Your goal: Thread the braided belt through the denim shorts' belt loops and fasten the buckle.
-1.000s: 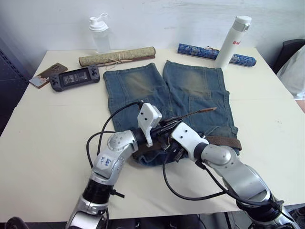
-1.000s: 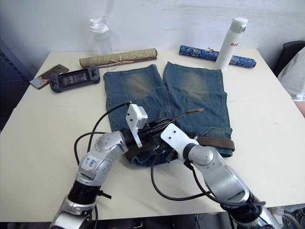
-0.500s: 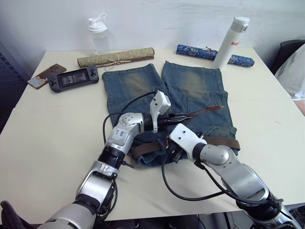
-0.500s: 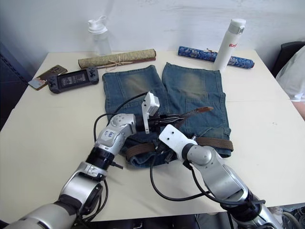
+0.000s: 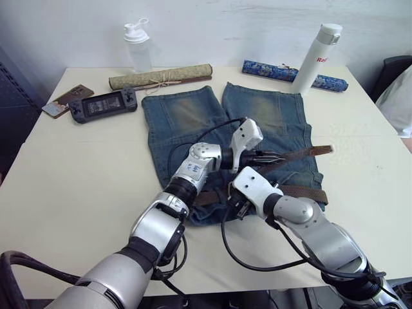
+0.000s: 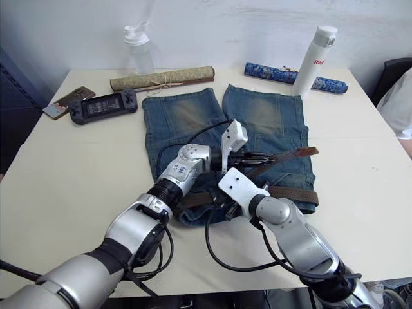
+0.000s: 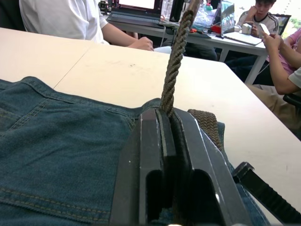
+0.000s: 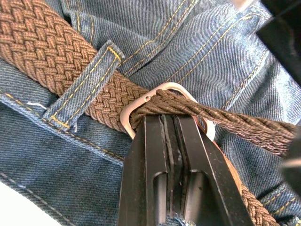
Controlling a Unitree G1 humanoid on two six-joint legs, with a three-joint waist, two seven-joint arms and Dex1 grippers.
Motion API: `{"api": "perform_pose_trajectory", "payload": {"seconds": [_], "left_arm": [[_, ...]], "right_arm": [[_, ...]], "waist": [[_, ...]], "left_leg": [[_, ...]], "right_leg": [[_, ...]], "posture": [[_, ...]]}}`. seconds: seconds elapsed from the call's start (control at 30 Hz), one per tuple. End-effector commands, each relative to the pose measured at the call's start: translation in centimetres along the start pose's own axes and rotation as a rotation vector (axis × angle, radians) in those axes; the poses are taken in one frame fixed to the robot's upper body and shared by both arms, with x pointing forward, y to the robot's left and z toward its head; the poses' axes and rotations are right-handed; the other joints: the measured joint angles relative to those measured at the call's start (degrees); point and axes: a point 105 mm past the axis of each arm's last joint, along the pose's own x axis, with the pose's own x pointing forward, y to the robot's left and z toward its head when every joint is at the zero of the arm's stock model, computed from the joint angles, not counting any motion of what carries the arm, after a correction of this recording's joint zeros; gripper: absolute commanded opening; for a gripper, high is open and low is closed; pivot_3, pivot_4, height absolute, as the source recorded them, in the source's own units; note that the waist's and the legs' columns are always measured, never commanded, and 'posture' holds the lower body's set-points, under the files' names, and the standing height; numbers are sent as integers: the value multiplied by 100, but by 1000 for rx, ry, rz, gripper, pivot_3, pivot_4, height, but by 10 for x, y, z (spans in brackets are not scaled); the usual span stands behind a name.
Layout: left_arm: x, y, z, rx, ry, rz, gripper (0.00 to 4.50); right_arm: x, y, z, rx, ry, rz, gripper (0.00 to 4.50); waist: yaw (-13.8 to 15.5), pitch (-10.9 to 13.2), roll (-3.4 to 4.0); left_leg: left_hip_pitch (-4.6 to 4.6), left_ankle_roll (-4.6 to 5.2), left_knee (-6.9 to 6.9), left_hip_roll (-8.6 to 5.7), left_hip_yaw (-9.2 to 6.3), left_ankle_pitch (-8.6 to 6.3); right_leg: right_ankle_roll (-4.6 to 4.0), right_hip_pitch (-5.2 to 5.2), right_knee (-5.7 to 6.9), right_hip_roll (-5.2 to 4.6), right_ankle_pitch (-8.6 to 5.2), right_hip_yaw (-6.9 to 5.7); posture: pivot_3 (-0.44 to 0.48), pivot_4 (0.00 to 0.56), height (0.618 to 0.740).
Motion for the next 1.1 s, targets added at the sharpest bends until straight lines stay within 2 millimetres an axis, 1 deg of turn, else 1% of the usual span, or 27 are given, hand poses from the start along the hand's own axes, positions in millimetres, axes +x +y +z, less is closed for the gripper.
{"api": "perform_pose_trajectory", "payload": {"seconds": [0.03, 0.17, 0.27, 0.53, 0.6, 0.67, 0.7, 0.77, 0.83, 0.87, 0.93, 1.03, 1.1], "left_arm": [[35, -18, 55, 134, -144, -81, 0], [47, -27, 63, 141, -167, -117, 0], [49, -28, 64, 141, -170, -121, 0], [39, -15, 70, 125, -206, -47, 0], [35, -8, 71, 124, -216, 5, 0], [26, 4, 71, 138, -228, 104, 0], [16, 14, 72, 122, -254, 178, 0], [4, 23, 72, 98, -283, 258, 0], [-25, 24, 65, 96, -315, 351, 0], [-37, 20, 61, 94, -321, 381, 0], [-53, 4, 54, 80, -318, 406, 0], [-65, -18, 53, 67, -306, 419, 0], [-72, -29, 52, 49, -299, 446, 0]], "right_arm": [[9, 49, -33, 78, 144, 237, 75], [9, 50, -33, 82, 143, 238, 75], [9, 51, -34, 84, 143, 238, 75], [9, 52, -35, 87, 141, 246, 75], [11, 50, -35, 73, 145, 236, 75], [12, 46, -35, 71, 143, 211, 75], [12, 41, -33, 77, 133, 189, 75], [12, 37, -31, 83, 122, 164, 75], [9, 27, -26, 104, 92, 120, 75], [8, 22, -22, 120, 70, 96, 75], [5, 18, -15, 139, 27, 80, 75], [-1, 12, -7, 149, -29, 65, 75], [-9, 8, -3, 137, -63, 58, 75]], "waist": [[7, 0, 0], [19, 0, 0], [19, 1, 1], [34, 1, 2], [38, 1, 2], [40, 2, 2], [43, 2, 2], [27, 2, 3], [0, 5, 7], [-25, 6, 10], [-37, 13, 21], [-18, 20, 32], [0, 22, 36]], "left_leg": [[0, 1, 2, 0, -3, -1], [-1, 4, 5, -5, -15, -2], [-1, 4, 5, -5, -17, -3], [-2, 4, 5, -7, -23, -2], [-2, 4, 5, -7, -24, -2], [-2, 4, 5, -7, -25, -2], [-2, 5, 6, -7, -25, -2], [0, 5, 5, -6, -26, -2], [-1, 3, 2, -5, -28, -1], [0, 2, 1, -4, -28, -1], [0, -9, -4, 0, -30, 6], [-2, -14, -4, 2, -42, 10], [-1, -9, 3, -7, -59, 13]], "right_leg": [[0, 4, -2, -2, 0, -4], [1, 14, -4, -5, 1, -17], [1, 15, -5, -7, 1, -18], [1, 19, -7, -6, 1, -25], [1, 19, -7, -6, 1, -25], [1, 20, -7, -7, 1, -25], [1, 20, -7, -7, 1, -25], [2, 22, -7, -10, 1, -24], [2, 21, -8, -11, 1, -25], [2, 21, -6, -12, 1, -24], [2, 24, 0, -7, 1, -24], [1, 34, -2, 5, 1, -26], [1, 50, -14, 4, 1, -25]], "posture": [[0, 150, 717], [0, 150, 717], [0, 150, 717], [0, 150, 717], [0, 150, 717], [0, 150, 717], [0, 150, 717], [0, 150, 717], [0, 150, 717], [0, 150, 717], [0, 150, 717], [0, 150, 717], [0, 150, 717]]}}
